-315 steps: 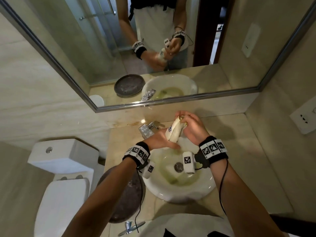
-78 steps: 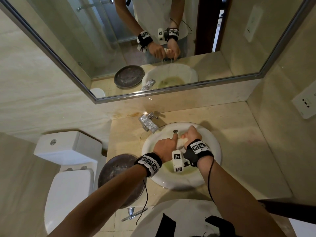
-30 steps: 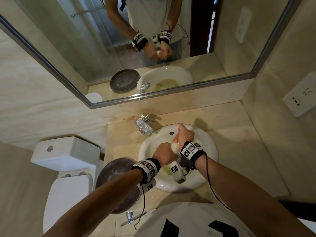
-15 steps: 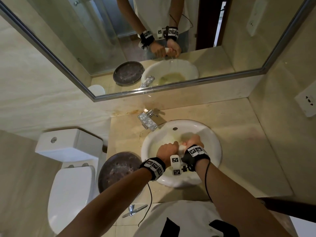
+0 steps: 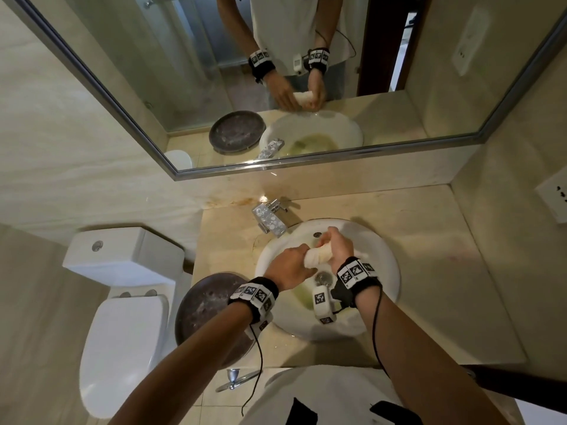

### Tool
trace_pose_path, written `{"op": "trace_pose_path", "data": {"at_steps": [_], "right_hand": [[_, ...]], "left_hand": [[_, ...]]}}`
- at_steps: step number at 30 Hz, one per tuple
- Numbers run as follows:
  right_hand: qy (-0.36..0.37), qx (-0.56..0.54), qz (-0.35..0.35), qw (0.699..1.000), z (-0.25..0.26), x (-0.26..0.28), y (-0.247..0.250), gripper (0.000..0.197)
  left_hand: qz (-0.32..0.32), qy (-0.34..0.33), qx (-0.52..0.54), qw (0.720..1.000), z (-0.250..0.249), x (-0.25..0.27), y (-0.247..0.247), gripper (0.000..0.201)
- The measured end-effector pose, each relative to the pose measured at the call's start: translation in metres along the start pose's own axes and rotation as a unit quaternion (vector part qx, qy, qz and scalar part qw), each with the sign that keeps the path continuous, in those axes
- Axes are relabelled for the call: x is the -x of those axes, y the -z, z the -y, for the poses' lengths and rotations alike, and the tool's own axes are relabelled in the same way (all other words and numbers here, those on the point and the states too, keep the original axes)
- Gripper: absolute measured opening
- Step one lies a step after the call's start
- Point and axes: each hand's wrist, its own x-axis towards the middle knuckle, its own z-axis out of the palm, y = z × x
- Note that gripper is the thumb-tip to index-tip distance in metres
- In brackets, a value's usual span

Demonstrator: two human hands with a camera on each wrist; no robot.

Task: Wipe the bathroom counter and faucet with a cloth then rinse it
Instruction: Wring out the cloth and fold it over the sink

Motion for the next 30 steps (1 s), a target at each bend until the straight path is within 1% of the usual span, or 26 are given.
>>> {"op": "trace_pose_path", "data": {"at_steps": [1,2,3,4,6,7,8,10,11,12,13,16,17,18,19,21,23,24,25,26,27,30], "right_hand": [[-0.005,0.057,0.026,0.998,-0.001,0.0,0.001,0.02],[-0.01,0.108,0.048,0.993,-0.003,-0.001,0.002,0.017],[-0.006,0.155,0.059,0.986,-0.007,-0.005,0.002,0.021],[0.012,0.189,0.065,0.98,-0.011,-0.005,0.001,0.024],[0.081,0.254,0.075,0.961,-0.019,-0.004,-0.004,0.027],[0.118,0.296,0.09,0.944,-0.022,-0.004,-0.006,0.034],[0.151,0.349,0.114,0.918,-0.025,-0.004,-0.009,0.044],[0.174,0.478,0.148,0.848,-0.033,-0.009,-0.014,0.068],[0.171,0.526,0.141,0.821,-0.036,-0.014,-0.015,0.077],[0.165,0.557,0.125,0.805,-0.04,-0.02,-0.015,0.081],[0.154,0.577,0.101,0.795,-0.043,-0.027,-0.013,0.082],[0.143,0.615,0.042,0.774,-0.047,-0.041,-0.01,0.072],[0.149,0.636,0.025,0.757,-0.049,-0.041,-0.01,0.068],[0.161,0.663,0.013,0.731,-0.054,-0.041,-0.011,0.063],[0.178,0.695,0.013,0.697,-0.06,-0.039,-0.013,0.059],[0.221,0.756,0.048,0.614,-0.077,-0.038,-0.017,0.055],[0.259,0.799,0.093,0.535,-0.093,-0.038,-0.022,0.055],[0.277,0.811,0.107,0.504,-0.098,-0.039,-0.024,0.054],[0.286,0.819,0.121,0.482,-0.101,-0.038,-0.027,0.052],[0.293,0.82,0.136,0.472,-0.104,-0.039,-0.03,0.05],[0.289,0.822,0.151,0.468,-0.105,-0.04,-0.032,0.048],[0.267,0.825,0.173,0.467,-0.109,-0.044,-0.035,0.041]], "left_hand": [[-0.019,0.002,0.008,1.0,0.006,0.001,0.001,0.036],[-0.039,0.007,0.003,0.999,0.012,0.002,0.002,0.037],[-0.056,0.008,-0.019,0.998,0.017,0.004,0.004,0.039],[-0.064,0.008,-0.054,0.996,0.021,0.005,0.005,0.042],[-0.057,0.019,-0.138,0.989,0.024,0.008,0.007,0.042],[-0.049,0.03,-0.157,0.986,0.025,0.011,0.008,0.041],[-0.046,0.042,-0.154,0.986,0.026,0.014,0.009,0.04],[-0.039,0.088,-0.101,0.99,0.034,0.022,0.008,0.042],[-0.034,0.117,-0.073,0.99,0.041,0.026,0.007,0.045],[-0.032,0.143,-0.048,0.988,0.049,0.031,0.006,0.049],[-0.029,0.165,-0.024,0.986,0.058,0.038,0.005,0.051],[-0.03,0.217,0.033,0.975,0.086,0.061,0.004,0.046],[-0.038,0.238,0.049,0.969,0.095,0.071,0.004,0.045],[-0.05,0.262,0.065,0.962,0.107,0.08,0.004,0.045],[-0.06,0.287,0.078,0.953,0.118,0.091,0.003,0.048],[-0.062,0.336,0.086,0.936,0.139,0.11,0.003,0.063],[-0.059,0.379,0.085,0.92,0.156,0.127,0.004,0.07],[-0.061,0.393,0.084,0.914,0.165,0.133,0.003,0.071],[-0.06,0.406,0.081,0.908,0.17,0.139,0.003,0.072],[-0.061,0.411,0.078,0.906,0.175,0.143,0.002,0.072],[-0.062,0.416,0.076,0.904,0.178,0.146,0.002,0.07],[-0.044,0.422,0.068,0.903,0.187,0.151,-0.003,0.064]]}}
